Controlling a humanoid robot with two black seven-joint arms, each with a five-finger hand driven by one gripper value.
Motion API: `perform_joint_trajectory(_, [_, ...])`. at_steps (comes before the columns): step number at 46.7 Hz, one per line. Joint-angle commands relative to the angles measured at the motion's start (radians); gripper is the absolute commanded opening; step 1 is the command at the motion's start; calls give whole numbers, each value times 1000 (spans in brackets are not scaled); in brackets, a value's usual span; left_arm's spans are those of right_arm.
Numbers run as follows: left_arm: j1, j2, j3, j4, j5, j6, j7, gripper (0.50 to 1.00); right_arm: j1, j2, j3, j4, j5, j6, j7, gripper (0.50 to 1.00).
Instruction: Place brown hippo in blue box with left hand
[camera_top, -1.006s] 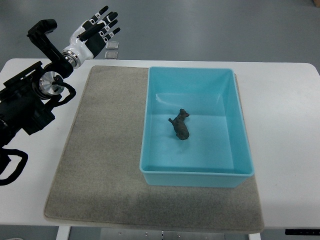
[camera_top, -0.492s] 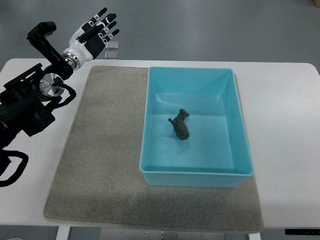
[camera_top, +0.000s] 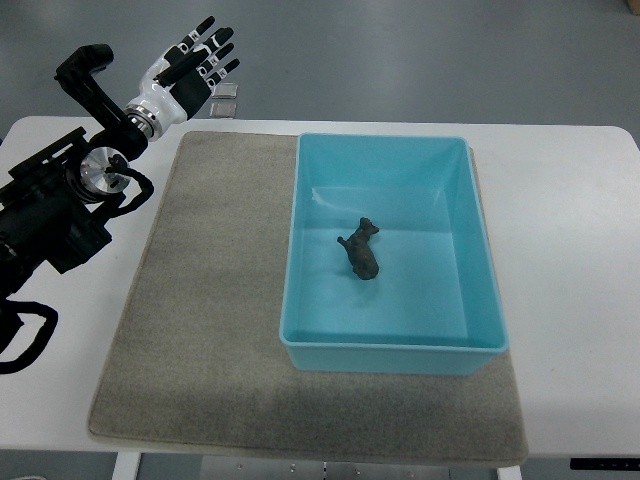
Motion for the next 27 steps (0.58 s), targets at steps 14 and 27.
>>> perform_joint_trajectory(14, [5, 2, 0, 6, 0, 10, -2, 1000, -5, 0, 0, 7, -6, -1, -3, 936])
perform_joint_trajectory(27, [2, 2, 0, 6, 3, 10, -2, 1000, 0, 0, -9, 9, -17, -1, -5, 936])
